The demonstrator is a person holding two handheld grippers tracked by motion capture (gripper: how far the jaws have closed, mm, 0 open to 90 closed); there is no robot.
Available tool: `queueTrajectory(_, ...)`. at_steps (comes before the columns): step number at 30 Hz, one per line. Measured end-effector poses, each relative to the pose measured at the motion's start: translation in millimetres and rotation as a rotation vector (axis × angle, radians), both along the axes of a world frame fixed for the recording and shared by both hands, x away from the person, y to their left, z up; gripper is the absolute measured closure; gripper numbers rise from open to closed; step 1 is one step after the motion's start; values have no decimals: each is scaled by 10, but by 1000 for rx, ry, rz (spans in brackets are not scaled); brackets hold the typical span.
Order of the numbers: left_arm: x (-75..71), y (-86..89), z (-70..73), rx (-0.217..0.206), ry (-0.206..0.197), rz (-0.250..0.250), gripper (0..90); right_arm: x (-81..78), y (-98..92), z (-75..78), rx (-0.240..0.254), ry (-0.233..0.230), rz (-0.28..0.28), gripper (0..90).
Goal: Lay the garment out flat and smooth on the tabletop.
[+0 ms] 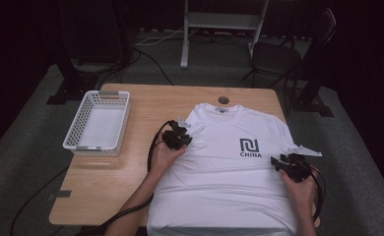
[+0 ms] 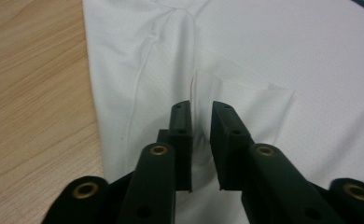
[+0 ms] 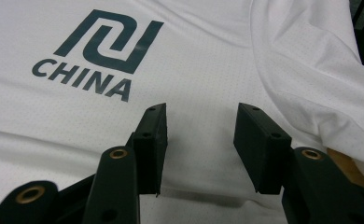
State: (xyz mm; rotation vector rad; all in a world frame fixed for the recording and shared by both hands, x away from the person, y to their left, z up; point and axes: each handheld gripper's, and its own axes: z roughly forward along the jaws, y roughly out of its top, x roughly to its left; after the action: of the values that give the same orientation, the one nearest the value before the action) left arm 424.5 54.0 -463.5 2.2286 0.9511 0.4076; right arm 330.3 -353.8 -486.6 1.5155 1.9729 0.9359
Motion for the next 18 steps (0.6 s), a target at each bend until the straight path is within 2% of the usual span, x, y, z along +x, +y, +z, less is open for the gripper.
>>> queueTrajectory(3,-50,-33,2,16,-23,-12,790,-1,-2,0,1,0,-1,538)
queueTrajectory(7,-112,-62,40,36,-60,-29,881,-1,0,0,-3,-1,0,538)
queueTrajectory(11,-131,-57,64,44,-68,-33,894,-4,-3,0,-1,0,-1,537)
queueTrajectory(14,-86,28,73,19,-64,4,895,-6,-3,0,-3,0,-1,537)
queueTrajectory(18,-4,234,104,-27,-71,105,895,-7,-8,0,5,2,-2,537)
